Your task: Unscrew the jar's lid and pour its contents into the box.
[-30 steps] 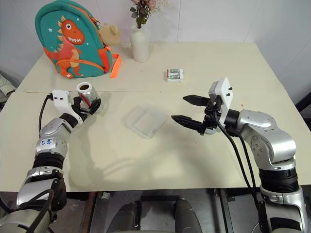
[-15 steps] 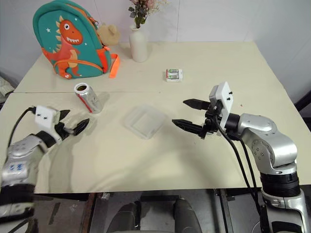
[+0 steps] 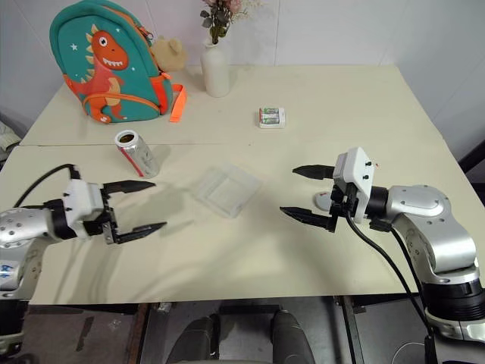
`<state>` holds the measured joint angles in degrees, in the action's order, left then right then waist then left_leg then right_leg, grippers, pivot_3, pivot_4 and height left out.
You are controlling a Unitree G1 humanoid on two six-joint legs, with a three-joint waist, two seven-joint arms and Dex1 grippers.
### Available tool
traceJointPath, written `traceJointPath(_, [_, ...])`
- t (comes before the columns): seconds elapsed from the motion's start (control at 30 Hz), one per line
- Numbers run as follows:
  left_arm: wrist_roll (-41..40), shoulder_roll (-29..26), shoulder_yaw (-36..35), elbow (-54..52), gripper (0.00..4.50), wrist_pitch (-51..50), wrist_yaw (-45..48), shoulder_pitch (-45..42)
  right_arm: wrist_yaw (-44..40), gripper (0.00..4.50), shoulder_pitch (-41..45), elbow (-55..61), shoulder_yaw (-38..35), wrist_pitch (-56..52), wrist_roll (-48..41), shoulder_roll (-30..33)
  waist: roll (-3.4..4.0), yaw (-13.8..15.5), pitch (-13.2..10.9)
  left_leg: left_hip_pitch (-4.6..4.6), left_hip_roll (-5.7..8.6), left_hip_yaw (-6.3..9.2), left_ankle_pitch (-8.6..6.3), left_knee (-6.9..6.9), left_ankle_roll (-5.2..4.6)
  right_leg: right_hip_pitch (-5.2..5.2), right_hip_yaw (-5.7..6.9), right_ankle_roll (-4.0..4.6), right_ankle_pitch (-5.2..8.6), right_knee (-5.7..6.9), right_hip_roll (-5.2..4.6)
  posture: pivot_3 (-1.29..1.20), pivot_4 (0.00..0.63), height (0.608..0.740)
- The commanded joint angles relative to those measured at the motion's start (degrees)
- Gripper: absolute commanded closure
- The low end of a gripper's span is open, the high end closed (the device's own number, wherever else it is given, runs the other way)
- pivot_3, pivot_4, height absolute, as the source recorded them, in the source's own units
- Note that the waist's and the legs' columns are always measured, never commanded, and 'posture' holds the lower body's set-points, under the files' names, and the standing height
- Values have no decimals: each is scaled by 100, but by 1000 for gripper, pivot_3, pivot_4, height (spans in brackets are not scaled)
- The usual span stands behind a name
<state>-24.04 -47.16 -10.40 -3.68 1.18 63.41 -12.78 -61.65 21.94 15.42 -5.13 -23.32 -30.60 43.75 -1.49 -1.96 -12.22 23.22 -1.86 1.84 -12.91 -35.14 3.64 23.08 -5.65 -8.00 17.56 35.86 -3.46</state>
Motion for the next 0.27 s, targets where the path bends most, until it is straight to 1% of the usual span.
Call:
traceJointPath(0.03, [-5,26,-14,100,23,109,45,-378,31,0,-152,266,-314,92,-90,125,0,12,0,1,-1,1,0,1,0,3,1,-1,0,3,2,0,150,740])
traceJointPath(0.17, [-90,19,-67,196,23,67,146,-458,135,0,-506,497,-425,173,-46,100,0,-8,0,1,0,-2,-1,0,-2,4,-1,-2,0,3,2,0,150,740])
traceJointPath(0.27, [-126,-2,-118,174,23,-37,107,-518,274,0,-558,538,-485,219,-57,43,0,-16,0,2,0,-3,-2,0,-2,5,-2,-5,-1,3,1,0,150,740])
